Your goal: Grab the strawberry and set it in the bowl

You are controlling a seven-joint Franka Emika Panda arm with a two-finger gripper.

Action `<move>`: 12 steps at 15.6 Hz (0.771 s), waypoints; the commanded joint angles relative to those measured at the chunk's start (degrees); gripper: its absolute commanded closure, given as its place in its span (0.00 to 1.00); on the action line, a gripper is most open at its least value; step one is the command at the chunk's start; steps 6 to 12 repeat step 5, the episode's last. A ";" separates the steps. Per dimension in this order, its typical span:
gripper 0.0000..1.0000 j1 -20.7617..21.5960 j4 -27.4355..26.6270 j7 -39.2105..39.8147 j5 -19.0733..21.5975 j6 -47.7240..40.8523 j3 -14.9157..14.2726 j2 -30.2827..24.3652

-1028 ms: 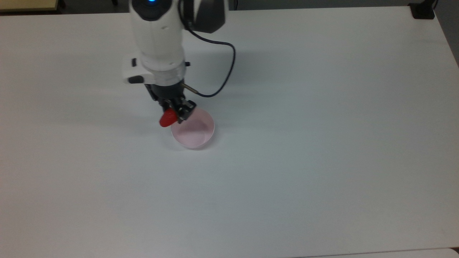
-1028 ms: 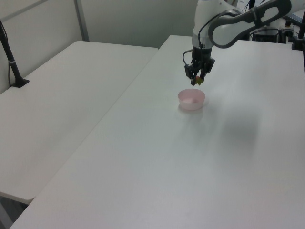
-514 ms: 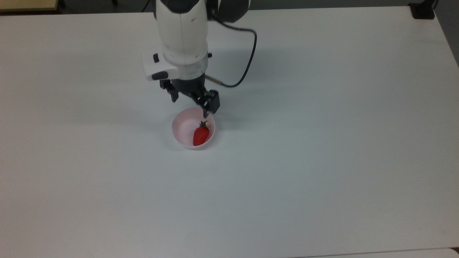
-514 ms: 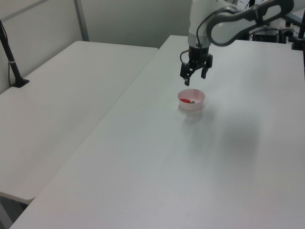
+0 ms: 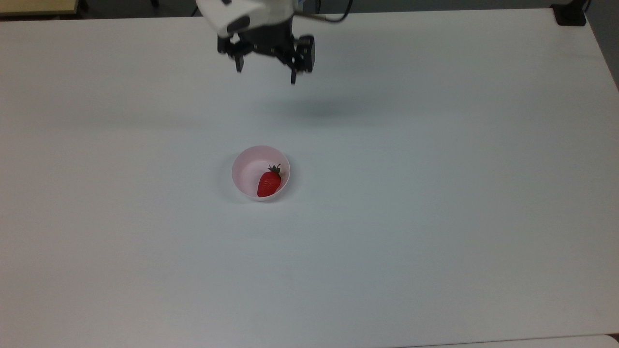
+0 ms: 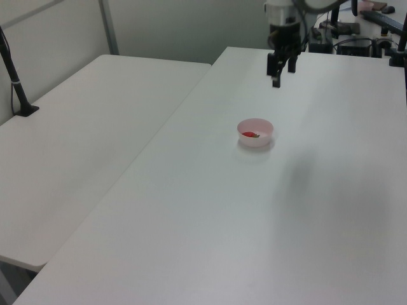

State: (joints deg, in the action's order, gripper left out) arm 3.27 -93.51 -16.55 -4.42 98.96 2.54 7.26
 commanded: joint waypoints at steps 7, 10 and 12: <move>0.00 -0.28 -1.50 2.93 0.12 -4.99 -1.48 -7.78; 0.00 -0.28 -1.50 2.93 0.12 -4.99 -1.48 -7.78; 0.00 -0.28 -1.50 2.93 0.12 -4.99 -1.48 -7.78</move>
